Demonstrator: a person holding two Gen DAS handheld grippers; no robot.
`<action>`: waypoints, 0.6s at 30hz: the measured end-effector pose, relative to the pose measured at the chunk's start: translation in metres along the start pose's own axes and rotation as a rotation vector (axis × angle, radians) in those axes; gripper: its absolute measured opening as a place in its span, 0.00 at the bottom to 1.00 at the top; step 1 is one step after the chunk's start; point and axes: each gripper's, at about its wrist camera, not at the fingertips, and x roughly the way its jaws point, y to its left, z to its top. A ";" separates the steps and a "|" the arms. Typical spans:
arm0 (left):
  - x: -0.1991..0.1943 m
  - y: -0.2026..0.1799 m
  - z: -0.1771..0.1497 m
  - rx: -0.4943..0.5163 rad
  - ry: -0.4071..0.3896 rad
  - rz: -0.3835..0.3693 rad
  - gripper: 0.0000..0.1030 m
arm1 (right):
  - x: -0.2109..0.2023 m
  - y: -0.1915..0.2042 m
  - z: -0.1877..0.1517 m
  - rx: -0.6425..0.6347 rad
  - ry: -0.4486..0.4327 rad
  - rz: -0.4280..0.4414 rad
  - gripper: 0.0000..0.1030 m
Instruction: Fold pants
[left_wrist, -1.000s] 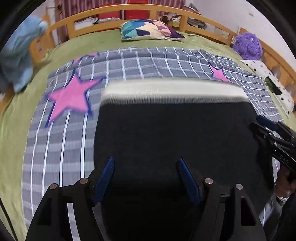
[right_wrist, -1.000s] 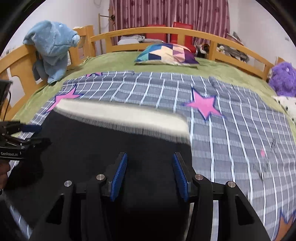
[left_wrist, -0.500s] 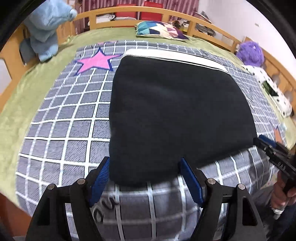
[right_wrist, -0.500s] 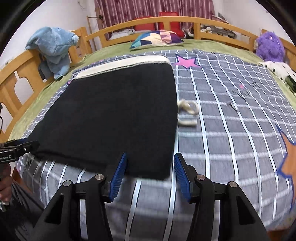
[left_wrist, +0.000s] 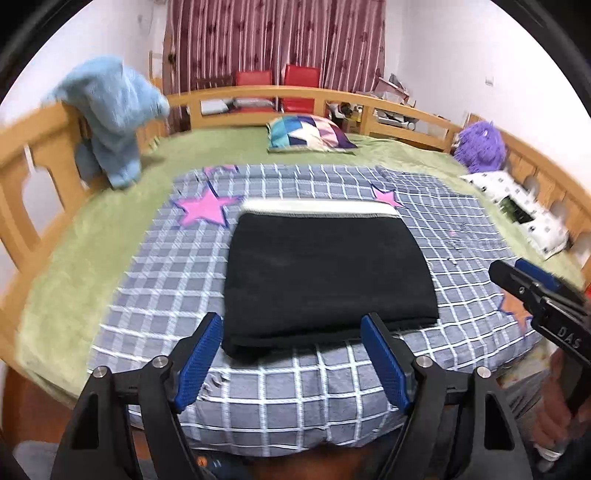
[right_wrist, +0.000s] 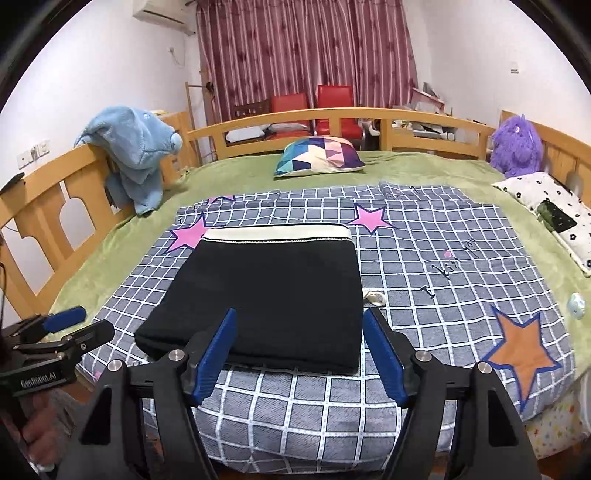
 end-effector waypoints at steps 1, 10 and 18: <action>-0.006 -0.005 0.004 0.017 -0.011 0.016 0.80 | -0.004 0.002 0.002 0.002 0.000 0.005 0.68; -0.016 -0.024 0.000 0.042 -0.031 0.036 0.85 | -0.022 -0.014 -0.008 0.048 -0.022 -0.058 0.90; -0.013 -0.033 -0.003 0.035 -0.014 0.054 0.85 | -0.034 -0.013 -0.009 0.022 -0.032 -0.099 0.95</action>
